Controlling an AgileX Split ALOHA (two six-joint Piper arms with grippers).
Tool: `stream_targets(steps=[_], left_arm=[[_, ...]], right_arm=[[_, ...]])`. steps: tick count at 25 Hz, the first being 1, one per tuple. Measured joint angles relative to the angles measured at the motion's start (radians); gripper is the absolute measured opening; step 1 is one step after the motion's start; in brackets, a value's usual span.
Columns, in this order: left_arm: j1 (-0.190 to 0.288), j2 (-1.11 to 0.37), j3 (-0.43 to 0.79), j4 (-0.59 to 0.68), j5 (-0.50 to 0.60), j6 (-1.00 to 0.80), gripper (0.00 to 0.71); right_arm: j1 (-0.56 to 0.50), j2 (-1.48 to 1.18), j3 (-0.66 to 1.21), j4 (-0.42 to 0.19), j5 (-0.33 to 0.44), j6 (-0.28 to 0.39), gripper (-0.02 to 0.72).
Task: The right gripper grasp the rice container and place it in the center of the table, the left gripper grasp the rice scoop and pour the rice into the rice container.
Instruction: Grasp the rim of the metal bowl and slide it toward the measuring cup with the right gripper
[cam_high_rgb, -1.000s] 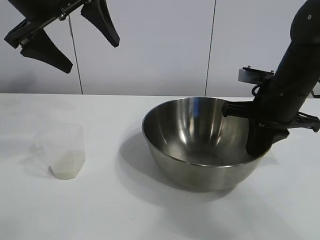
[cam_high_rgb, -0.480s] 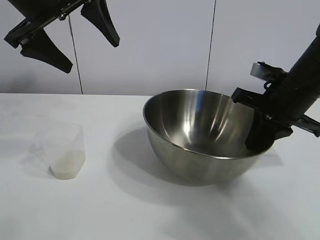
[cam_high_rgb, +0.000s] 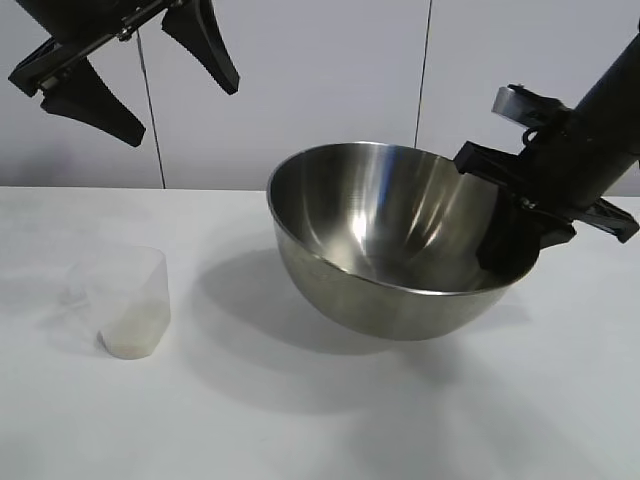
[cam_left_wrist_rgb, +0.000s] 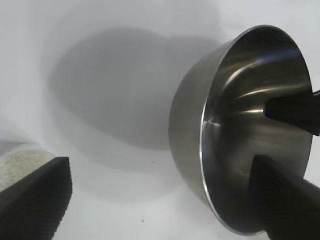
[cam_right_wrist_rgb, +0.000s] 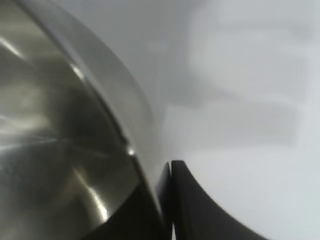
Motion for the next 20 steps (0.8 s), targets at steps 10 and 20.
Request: stream_targets(steps=[10, 20], left_arm=[[0.0, 0.0, 0.0, 0.0, 0.0, 0.0, 0.689], [0.0, 0.0, 0.0, 0.0, -0.001, 0.0, 0.689]], right_arm=[[0.116, 0.072, -0.054, -0.153, -0.06, 0.126, 0.011], [0.123, 0.142, -0.101, -0.154, -0.062, 0.14, 0.01]])
